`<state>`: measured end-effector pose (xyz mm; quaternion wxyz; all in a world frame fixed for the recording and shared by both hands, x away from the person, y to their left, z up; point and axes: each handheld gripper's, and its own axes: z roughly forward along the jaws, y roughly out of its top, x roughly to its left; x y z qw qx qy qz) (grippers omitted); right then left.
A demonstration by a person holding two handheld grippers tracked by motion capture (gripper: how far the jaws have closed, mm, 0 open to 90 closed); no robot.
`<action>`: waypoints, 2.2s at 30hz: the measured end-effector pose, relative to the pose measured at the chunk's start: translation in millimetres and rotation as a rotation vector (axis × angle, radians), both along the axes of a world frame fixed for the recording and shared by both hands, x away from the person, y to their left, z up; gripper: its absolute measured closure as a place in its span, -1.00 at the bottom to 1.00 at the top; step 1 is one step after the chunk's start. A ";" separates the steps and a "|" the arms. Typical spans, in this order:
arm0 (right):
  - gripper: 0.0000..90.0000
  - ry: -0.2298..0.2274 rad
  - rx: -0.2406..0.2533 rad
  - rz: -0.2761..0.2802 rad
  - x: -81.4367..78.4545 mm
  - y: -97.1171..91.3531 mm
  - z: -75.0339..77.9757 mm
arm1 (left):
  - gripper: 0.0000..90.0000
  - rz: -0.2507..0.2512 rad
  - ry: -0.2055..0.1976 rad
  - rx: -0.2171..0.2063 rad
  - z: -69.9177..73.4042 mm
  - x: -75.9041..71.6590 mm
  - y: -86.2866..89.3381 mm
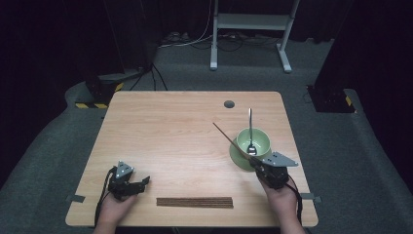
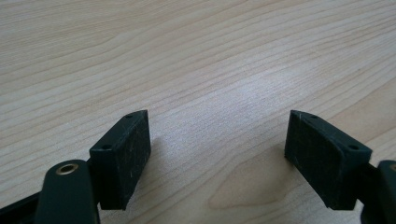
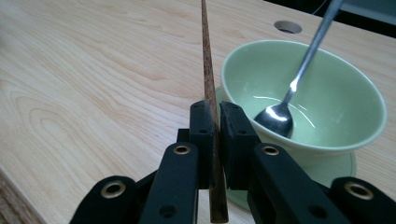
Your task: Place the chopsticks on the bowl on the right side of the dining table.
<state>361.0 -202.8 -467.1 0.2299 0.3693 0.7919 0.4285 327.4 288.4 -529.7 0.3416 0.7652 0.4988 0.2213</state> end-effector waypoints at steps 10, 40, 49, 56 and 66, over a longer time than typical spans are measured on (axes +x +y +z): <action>0.87 0.009 0.020 -0.055 5.0 -16.6 0.2 | -0.49 0.000 0.000 0.000 0.0 0.0 0.0; 0.79 0.008 0.015 -0.129 11.4 -33.1 -4.3 | -0.49 -0.002 0.000 -0.001 0.0 0.3 0.1; 0.42 -0.020 0.032 -0.118 2.0 -27.1 7.5 | -0.49 -0.001 -0.001 0.001 0.0 0.1 -0.1; 0.22 -0.023 0.036 0.003 -14.5 7.6 12.0 | -0.49 -0.001 -0.002 0.001 0.0 0.1 -0.1; -0.05 0.103 0.027 0.165 -16.1 53.8 -20.3 | -0.49 -0.004 -0.001 0.000 0.0 0.2 0.0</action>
